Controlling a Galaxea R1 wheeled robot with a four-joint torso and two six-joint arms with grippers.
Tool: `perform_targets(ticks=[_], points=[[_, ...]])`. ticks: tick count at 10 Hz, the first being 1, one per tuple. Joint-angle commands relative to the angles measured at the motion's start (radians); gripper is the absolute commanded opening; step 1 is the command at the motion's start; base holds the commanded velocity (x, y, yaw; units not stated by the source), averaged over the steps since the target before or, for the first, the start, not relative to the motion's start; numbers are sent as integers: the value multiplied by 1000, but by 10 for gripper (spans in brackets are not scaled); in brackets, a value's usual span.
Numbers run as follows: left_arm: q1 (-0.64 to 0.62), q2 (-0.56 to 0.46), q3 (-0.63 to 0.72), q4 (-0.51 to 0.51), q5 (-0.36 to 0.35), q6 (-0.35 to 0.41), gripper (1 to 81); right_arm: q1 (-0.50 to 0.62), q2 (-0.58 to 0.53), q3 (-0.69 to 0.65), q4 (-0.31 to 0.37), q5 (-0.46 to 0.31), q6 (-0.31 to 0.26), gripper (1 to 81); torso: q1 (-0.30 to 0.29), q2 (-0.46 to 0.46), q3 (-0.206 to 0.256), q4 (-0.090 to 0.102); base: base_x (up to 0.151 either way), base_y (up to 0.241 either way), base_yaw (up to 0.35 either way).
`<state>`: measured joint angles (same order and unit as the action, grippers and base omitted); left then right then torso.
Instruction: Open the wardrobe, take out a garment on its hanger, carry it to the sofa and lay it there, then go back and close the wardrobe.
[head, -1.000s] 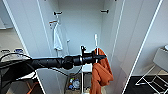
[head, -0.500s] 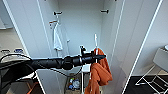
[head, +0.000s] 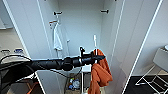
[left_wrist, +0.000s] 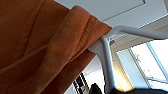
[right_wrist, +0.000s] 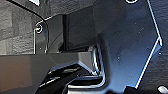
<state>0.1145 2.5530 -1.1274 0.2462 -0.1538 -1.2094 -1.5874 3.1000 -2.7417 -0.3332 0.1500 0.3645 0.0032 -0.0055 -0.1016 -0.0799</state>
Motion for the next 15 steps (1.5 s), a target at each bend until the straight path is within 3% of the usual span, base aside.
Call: perform_targets(ticks=[1,12,15], points=[[-192,1,24,31,-93,7,10,31,10,10,-4,-47,-4,811,0,0,0,0,0,0,0],[-192,1,26,31,-102,7,10,30,10,10,-4,-47,-4,811,0,0,0,0,0,0,0],[-190,3,28,31,-101,7,10,28,10,10,-4,-47,-4,811,0,0,0,0,0,0,-143]])
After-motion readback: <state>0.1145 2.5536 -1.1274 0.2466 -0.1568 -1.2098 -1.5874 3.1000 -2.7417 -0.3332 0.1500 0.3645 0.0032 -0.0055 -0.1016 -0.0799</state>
